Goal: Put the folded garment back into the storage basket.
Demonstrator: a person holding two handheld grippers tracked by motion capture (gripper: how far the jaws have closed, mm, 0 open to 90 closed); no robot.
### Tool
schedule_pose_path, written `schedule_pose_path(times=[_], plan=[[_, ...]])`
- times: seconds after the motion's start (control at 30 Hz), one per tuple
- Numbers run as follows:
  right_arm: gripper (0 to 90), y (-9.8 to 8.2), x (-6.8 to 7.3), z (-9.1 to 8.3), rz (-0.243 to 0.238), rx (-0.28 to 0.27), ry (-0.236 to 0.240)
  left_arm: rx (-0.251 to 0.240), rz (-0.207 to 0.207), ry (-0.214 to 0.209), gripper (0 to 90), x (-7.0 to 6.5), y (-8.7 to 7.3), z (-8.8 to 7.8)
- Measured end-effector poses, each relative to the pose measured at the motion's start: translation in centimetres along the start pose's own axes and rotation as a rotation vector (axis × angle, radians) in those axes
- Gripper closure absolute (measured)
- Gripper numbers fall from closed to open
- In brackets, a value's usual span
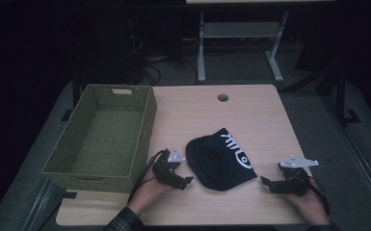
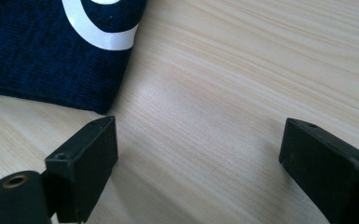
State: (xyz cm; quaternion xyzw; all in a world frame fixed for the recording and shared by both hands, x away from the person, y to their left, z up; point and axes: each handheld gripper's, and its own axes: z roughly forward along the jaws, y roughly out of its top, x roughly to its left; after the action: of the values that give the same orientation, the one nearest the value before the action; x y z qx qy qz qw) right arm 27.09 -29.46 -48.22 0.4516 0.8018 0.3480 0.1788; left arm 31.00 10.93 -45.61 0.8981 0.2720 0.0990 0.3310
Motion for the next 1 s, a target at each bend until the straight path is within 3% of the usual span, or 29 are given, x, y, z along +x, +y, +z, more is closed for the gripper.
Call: schedule_pose_path(times=[0.3, 0.53, 0.77, 1.0], plan=[[11.0, 0.0, 0.0, 0.0, 0.000, 0.000, 0.000, 0.036, 0.047, -0.054, 13.0, 0.0, 3.0, -0.6], [11.0, 0.0, 0.0, 0.0, 0.000, 0.000, 0.000, 0.048, 0.073, -0.070, 13.1, -0.1, 4.7, -0.6], [11.0, 0.0, 0.0, 0.0, 0.000, 0.000, 0.000, 0.078, 0.128, -0.096, 13.5, -0.4, 7.1, 0.0], [11.0, 0.0, 0.0, 0.0, -0.002, 0.001, 0.001, 0.118, 0.164, -0.118, 13.7, -1.0, 8.3, 1.0]])
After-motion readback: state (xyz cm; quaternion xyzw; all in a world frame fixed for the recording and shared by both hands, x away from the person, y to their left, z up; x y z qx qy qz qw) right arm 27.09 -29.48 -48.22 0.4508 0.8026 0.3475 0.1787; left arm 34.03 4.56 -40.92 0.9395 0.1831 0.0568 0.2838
